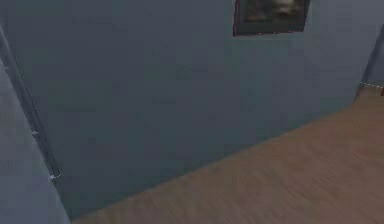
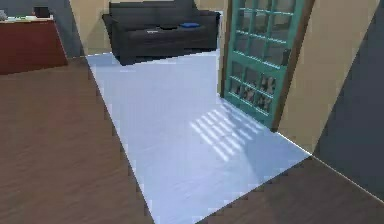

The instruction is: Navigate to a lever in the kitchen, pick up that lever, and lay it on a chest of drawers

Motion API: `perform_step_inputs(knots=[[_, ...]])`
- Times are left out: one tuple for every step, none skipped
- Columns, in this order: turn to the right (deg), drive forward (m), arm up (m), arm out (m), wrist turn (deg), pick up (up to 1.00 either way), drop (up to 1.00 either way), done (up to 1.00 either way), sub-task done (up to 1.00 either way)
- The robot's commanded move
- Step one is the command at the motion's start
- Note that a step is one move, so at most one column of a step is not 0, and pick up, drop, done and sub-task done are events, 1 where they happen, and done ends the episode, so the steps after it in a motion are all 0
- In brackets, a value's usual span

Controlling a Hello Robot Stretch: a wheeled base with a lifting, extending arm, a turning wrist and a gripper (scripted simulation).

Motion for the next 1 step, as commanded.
perform_step_inputs(knots=[[45.0, 0.00, 0.00, 0.00, 0.0, 0.00, 0.00, 0.00, 0.00]])
